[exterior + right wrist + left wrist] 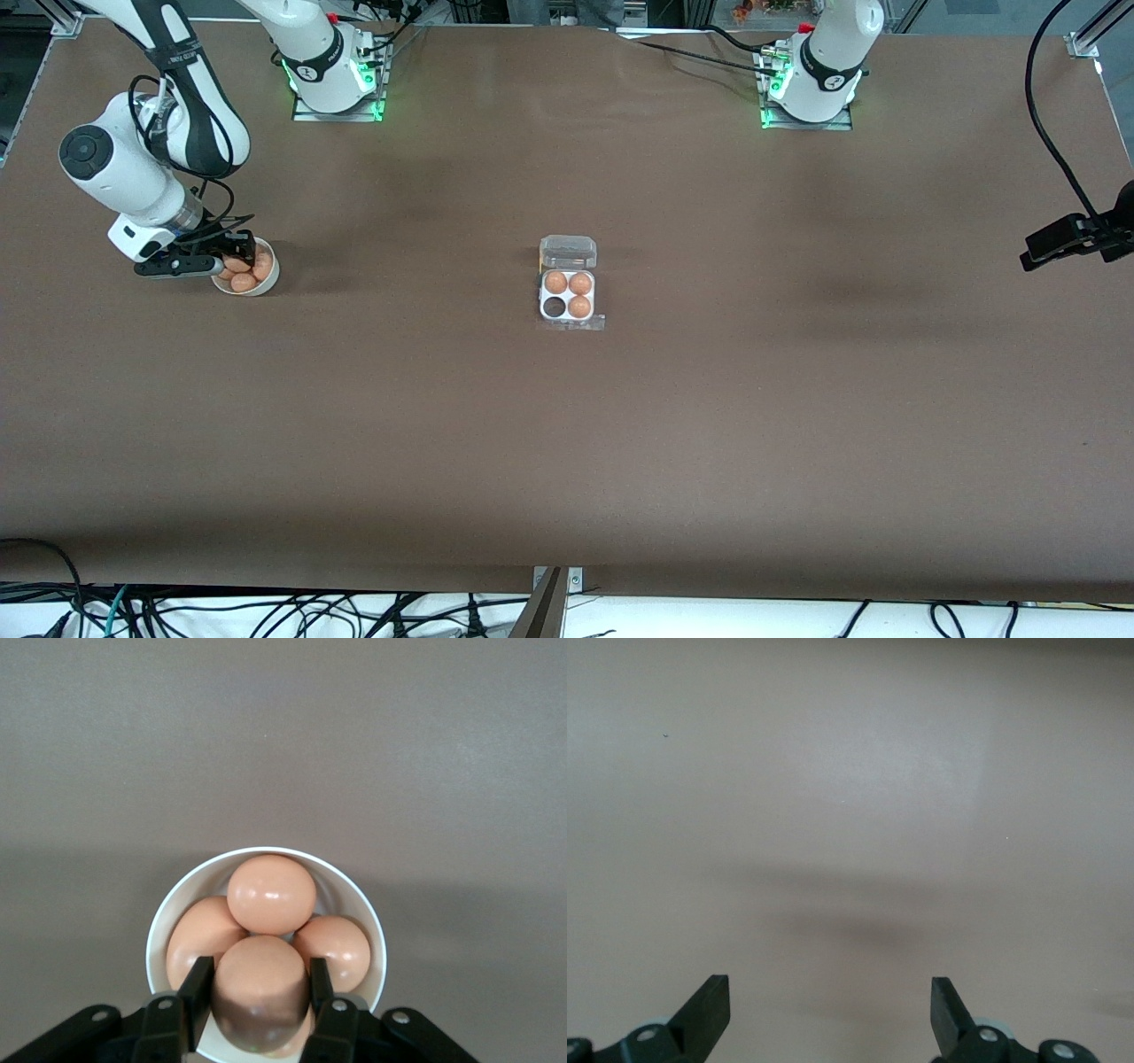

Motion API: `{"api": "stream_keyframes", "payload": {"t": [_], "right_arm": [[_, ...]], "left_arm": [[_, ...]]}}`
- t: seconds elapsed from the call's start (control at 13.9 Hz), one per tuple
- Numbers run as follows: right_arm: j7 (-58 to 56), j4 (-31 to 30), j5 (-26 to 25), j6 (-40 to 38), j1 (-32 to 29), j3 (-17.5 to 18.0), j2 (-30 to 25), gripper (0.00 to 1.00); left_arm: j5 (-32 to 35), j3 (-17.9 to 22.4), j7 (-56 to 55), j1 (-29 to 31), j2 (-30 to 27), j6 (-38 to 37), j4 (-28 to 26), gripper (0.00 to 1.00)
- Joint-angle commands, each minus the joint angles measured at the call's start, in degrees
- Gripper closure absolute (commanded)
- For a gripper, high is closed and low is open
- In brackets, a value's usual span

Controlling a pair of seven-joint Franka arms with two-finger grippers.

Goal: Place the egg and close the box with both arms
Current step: 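Close the right gripper on one brown egg and lift it, then carry the egg with the right gripper over the plastic carton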

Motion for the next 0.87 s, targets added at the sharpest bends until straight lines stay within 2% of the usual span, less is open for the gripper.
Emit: {"api": "stream_keyframes", "payload": {"t": [0.0, 0.36, 0.79], "right_arm": [[-0.6, 3.8, 0.2, -5.6, 0.1, 0.4, 0.2, 0.69], [2.2, 11.2, 6.4, -15.8, 4.3, 0.7, 0.9, 0.70], [25.2, 25.6, 6.5, -27.4, 18.1, 0.8, 6.2, 0.71]], "left_arm": [[1.3, -0.3, 0.4, -0.1, 0.4, -1.4, 1.5, 0.00], [0.8, -0.4, 0.5, -0.1, 0.4, -1.5, 1.5, 0.00], [0.8, -0.4, 0.5, -0.4, 0.4, -1.9, 1.5, 0.00]]}}
